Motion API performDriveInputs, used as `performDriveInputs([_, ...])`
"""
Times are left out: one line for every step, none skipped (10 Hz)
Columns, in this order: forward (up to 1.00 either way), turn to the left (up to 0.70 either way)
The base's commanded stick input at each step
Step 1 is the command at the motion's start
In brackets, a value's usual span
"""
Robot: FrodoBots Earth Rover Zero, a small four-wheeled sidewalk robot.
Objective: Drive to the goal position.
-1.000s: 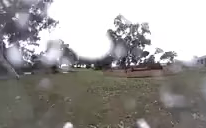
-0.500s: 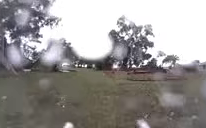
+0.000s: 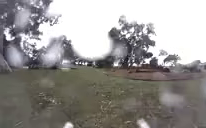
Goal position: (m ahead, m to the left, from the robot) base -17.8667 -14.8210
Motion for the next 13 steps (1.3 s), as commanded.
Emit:
performDriveInputs([1.00, 0.41])
performDriveInputs([1.00, 0.17])
performDriveInputs([1.00, 0.08])
performDriveInputs([1.00, 0.01])
performDriveInputs([1.00, 0.01])
performDriveInputs([1.00, 0.01])
performDriveInputs([1.00, 0.01])
performDriveInputs([1.00, 0.01])
performDriveInputs([1.00, 0.01])
performDriveInputs([1.00, 0.01])
performDriveInputs([1.00, 0.01])
performDriveInputs([1.00, 0.01])
performDriveInputs([1.00, 0.01])
